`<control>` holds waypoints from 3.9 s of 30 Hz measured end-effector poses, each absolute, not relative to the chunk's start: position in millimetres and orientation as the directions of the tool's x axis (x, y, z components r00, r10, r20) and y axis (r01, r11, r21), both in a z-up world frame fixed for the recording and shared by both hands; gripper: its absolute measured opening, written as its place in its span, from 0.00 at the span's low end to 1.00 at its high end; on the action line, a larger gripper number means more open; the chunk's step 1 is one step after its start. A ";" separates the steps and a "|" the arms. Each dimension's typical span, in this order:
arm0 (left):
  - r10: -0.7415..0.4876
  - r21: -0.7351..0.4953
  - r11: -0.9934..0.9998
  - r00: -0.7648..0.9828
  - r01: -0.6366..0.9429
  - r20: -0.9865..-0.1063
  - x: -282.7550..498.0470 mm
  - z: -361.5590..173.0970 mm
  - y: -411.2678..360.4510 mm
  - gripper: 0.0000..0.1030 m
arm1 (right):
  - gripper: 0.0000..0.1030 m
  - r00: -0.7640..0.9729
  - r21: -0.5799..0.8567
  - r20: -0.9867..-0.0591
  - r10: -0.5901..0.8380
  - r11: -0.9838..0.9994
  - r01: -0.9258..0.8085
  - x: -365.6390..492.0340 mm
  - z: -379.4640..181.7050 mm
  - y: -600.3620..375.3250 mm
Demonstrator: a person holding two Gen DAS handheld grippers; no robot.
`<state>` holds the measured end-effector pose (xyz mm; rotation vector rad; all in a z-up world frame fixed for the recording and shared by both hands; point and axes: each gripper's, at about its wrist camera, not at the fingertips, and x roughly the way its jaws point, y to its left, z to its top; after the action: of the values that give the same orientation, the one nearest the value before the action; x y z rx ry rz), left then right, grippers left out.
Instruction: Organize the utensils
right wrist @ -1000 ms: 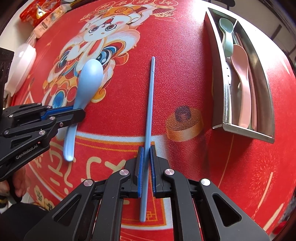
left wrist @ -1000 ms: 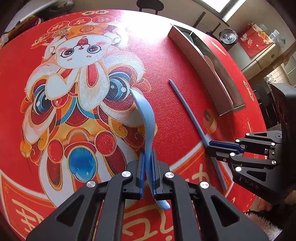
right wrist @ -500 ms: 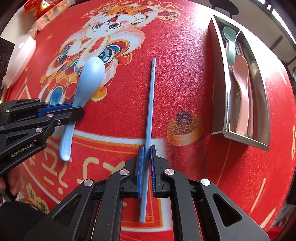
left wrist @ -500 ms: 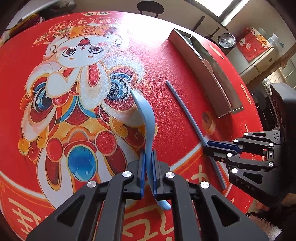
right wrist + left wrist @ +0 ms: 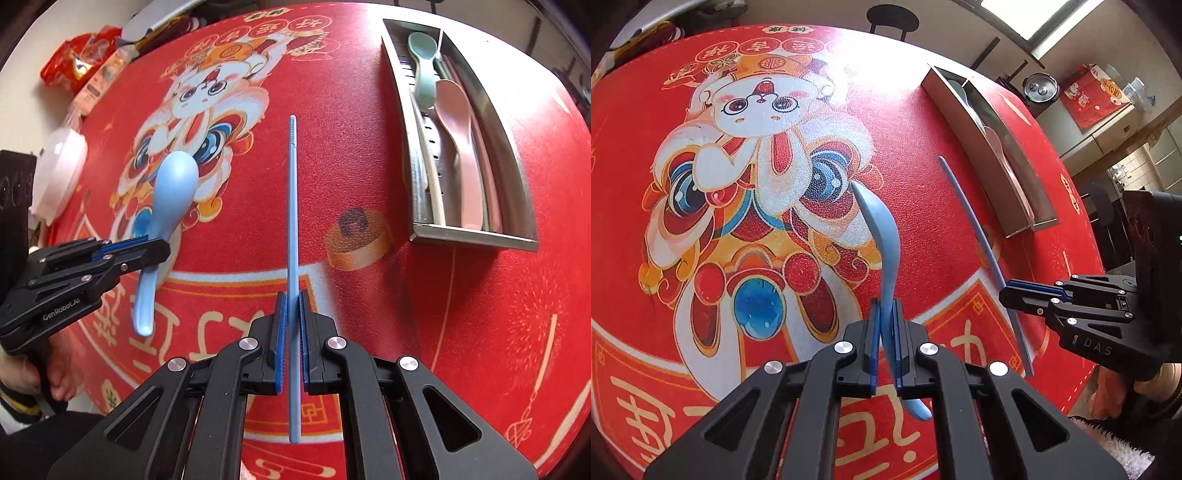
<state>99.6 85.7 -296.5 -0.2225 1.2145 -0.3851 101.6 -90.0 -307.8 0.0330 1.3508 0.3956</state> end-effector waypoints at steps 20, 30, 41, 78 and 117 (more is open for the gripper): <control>-0.458 -0.357 0.876 0.328 0.324 -0.826 196.1 -222.6 -5.1 0.06 | 0.06 0.368 0.262 -0.880 0.301 0.953 -0.153 165.1 -241.2 -179.1; -0.453 -0.363 0.869 0.249 0.335 -0.856 296.1 -241.4 -77.0 0.06 | 0.06 0.369 0.207 -0.900 0.233 0.972 -0.109 234.4 -259.6 -210.3; -0.436 -0.392 0.886 0.162 0.246 -0.885 336.5 -280.9 -85.3 0.06 | 0.06 0.310 0.182 -0.928 0.208 0.977 -0.110 250.6 -286.9 -212.8; -0.344 -0.169 0.936 0.694 0.310 -0.632 228.9 -51.4 25.5 0.94 | 0.75 0.711 -0.021 -0.702 -0.033 0.999 0.026 161.5 -81.2 -225.6; -0.239 -0.024 0.965 0.833 0.262 -0.498 67.1 -2.8 11.7 0.94 | 0.85 0.835 0.029 -0.482 -0.266 0.948 0.318 -3.7 -7.9 -215.0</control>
<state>67.1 11.7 -2.8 0.0455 0.5221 -0.2651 -3.7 -215.0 -7.9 0.1098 0.4941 -0.3099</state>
